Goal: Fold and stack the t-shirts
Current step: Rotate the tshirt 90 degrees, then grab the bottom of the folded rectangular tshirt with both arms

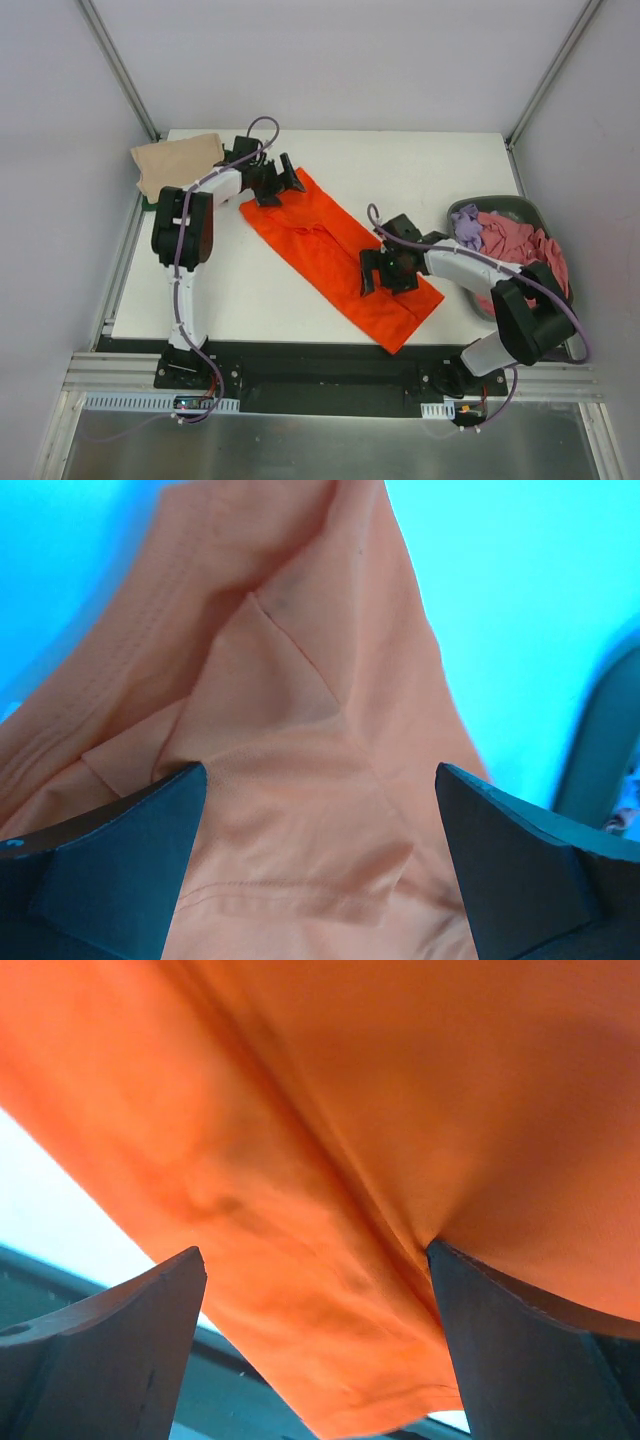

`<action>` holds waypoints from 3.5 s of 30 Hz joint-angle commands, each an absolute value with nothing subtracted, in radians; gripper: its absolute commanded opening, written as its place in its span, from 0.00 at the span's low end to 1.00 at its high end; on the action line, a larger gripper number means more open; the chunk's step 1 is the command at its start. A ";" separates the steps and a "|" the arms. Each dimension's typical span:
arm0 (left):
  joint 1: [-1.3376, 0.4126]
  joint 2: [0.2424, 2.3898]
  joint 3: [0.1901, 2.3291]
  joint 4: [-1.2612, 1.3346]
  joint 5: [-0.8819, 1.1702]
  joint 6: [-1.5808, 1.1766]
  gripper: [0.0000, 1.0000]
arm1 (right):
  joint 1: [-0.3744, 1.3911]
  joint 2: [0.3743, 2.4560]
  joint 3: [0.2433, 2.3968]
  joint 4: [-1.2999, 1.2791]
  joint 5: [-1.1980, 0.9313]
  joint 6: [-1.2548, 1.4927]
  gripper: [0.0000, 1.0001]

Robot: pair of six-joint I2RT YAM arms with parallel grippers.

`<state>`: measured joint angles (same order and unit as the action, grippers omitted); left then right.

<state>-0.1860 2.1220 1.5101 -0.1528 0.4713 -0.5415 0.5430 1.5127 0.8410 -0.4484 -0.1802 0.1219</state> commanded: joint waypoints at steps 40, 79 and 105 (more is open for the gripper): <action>-0.347 2.466 2.328 0.055 0.382 -0.924 0.99 | 0.937 1.292 1.094 -0.565 0.239 0.205 0.96; -0.839 1.055 0.341 -0.038 0.164 -0.948 0.46 | 0.853 0.868 0.479 -0.357 0.195 0.385 0.96; -0.838 1.126 0.359 -0.034 0.149 -0.931 0.00 | 0.853 1.072 0.423 -0.189 -0.089 0.456 0.69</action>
<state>-0.8314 1.1404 0.3656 -0.0204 0.1719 -0.9344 0.8543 1.0218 0.4206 -0.2466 -0.0444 0.4335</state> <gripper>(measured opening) 0.011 0.731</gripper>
